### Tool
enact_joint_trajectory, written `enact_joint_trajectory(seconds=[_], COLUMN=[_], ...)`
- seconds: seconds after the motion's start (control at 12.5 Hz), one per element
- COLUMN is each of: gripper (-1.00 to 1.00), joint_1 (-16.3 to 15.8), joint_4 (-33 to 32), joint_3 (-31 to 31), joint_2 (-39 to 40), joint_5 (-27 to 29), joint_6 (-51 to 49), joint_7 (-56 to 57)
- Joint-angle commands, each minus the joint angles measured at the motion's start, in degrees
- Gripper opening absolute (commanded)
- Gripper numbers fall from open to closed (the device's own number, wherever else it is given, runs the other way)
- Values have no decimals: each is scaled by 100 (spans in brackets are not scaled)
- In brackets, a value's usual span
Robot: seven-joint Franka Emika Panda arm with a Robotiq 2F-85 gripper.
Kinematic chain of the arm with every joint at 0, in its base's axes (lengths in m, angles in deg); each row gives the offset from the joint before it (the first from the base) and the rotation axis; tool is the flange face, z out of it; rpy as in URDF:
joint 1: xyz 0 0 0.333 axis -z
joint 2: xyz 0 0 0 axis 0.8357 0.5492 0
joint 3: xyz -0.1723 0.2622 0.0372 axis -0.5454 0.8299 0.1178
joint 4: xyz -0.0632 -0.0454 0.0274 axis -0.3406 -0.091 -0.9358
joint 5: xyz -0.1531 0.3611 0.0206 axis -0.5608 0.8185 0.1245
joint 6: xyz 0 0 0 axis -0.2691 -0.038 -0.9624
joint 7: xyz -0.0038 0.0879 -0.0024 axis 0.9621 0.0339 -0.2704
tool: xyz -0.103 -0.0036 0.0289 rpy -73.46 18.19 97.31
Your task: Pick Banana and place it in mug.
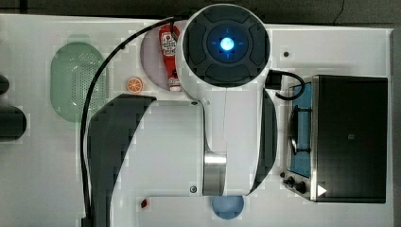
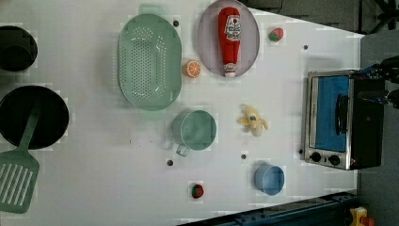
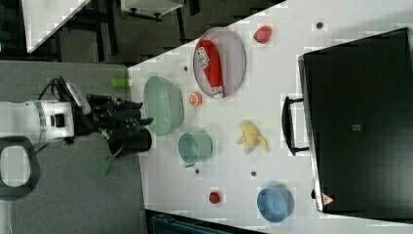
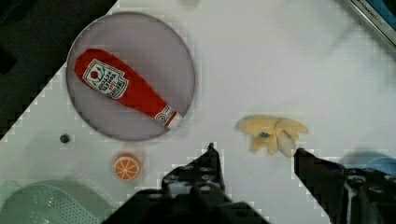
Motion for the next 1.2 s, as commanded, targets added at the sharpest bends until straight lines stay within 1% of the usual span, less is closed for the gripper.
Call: enact_joint_trajectory(seconds=[0.08, 0.24, 0.4, 0.64, 0.96, 1.2], gripper=[59, 99, 100, 100, 100, 100], joint_1=[80, 77, 74, 74, 75, 79], joint_4=[-571, -628, -841, -1460, -2512, -3189], joint_3=[-272, -269, -264, -263, -271, -309], joint_2=[-1427, -1422, -1378, -1215, -890, -531], joint_5=[-172, -172, -172, -172, -172, -172], joint_6=[-938, -935, -868, -223, 1290, 2515], joint_7=[142, 142, 142, 160, 618, 691])
